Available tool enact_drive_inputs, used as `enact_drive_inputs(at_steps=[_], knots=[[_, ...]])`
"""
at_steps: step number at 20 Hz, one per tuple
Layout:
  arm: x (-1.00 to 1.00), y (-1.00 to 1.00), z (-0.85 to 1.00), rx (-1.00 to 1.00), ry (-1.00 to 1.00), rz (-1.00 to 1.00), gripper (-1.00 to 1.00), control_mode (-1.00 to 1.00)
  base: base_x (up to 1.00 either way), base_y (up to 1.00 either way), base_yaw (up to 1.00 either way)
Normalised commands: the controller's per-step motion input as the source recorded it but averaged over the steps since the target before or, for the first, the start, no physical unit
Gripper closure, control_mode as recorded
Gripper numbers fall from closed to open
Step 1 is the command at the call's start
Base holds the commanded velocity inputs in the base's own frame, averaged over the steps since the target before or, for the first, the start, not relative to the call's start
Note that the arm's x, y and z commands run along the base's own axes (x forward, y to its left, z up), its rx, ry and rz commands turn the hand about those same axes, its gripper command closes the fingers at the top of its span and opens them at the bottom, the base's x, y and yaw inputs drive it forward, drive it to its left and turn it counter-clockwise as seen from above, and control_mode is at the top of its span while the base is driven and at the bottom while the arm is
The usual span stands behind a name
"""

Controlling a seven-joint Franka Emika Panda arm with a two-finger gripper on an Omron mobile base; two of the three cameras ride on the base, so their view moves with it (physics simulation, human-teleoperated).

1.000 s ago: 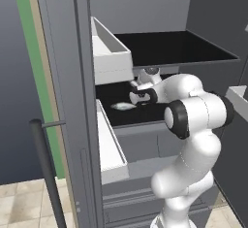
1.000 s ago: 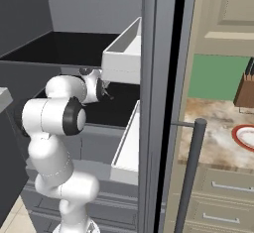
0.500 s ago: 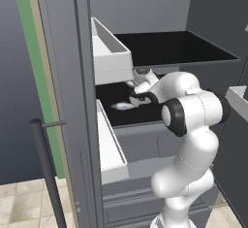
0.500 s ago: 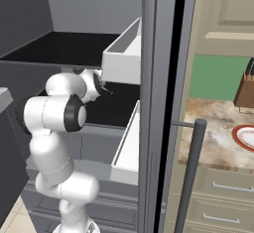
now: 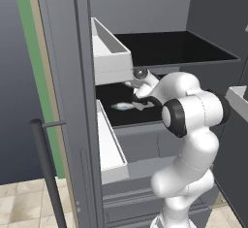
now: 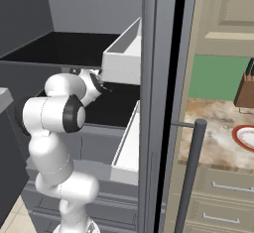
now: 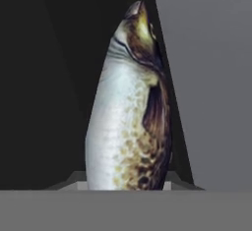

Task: Place the fish on the counter behind the older fish on the same shelf of the fridge to maintain FIFO order. Close the fridge door when finished.

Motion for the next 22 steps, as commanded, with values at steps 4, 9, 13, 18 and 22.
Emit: enact_drive_inputs(at_steps=[4, 9, 13, 18, 22], knots=[[0.00, 0.00, -0.39, -0.04, -0.02, 0.06, -1.00, -1.00, 0.00, 0.00, 0.00], [-0.09, 0.00, -0.14, -0.02, -0.08, 0.04, -1.00, -1.00, 0.00, 0.00, 0.00], [-0.46, -0.12, -0.15, 0.00, -0.29, 0.00, -1.00, -1.00, 0.00, 0.00, 0.00], [-0.44, -0.16, -0.35, 0.00, -0.34, 0.00, -1.00, -1.00, 0.00, 0.00, 0.00], [-0.47, -0.09, 0.02, 0.03, -0.07, 0.00, -1.00, -1.00, 0.00, 0.00, 0.00]])
